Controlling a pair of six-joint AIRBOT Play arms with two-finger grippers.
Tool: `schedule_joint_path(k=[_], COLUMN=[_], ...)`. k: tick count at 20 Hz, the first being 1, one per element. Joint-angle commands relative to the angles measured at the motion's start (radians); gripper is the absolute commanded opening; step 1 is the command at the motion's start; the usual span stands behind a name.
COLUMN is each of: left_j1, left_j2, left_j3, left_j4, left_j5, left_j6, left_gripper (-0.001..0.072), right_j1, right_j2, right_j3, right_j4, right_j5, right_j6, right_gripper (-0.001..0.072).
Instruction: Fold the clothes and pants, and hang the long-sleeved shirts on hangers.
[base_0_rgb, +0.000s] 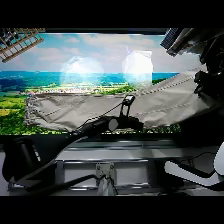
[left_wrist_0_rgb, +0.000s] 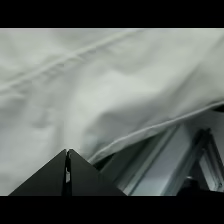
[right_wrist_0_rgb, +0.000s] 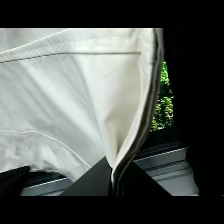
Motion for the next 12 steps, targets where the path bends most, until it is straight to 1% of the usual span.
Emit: schedule_joint_path(k=[1, 3, 5, 6, 9, 12], left_j1=[-0.023, -0.018, -0.014, -0.012, -0.002, 0.013], left_j2=[-0.095, -0.17, -0.243, -0.269, -0.313, -0.314], left_j3=[0.112, 0.185, 0.251, 0.27, 0.313, 0.32], left_j4=[-0.006, -0.014, -0.061, -0.087, -0.139, -0.162], left_j5=[-0.002, -0.039, -0.086, -0.086, -0.08, -0.107], left_j6=[0.008, 0.009, 0.009, 0.009, 0.013, 0.055], left_gripper=[0.0008, 0.0008, 0.0008, 0.0008, 0.0008, 0.0008], right_j1=[-0.001, 0.003, 0.003, 0.003, 0.003, 0.003], right_j2=[0.018, 0.028, 0.031, 0.031, 0.031, 0.03], right_j3=[0.005, 0.005, 0.005, 0.005, 0.004, 0.003], right_j4=[-0.007, -0.007, -0.006, -0.005, -0.002, -0.003], right_j5=[0.018, 0.017, 0.017, 0.017, 0.016, 0.011], right_j6=[0.016, 0.019, 0.019, 0.019, 0.019, 0.019], right_gripper=[0.0016, 0.0016, 0.0017, 0.0017, 0.0017, 0.0017])
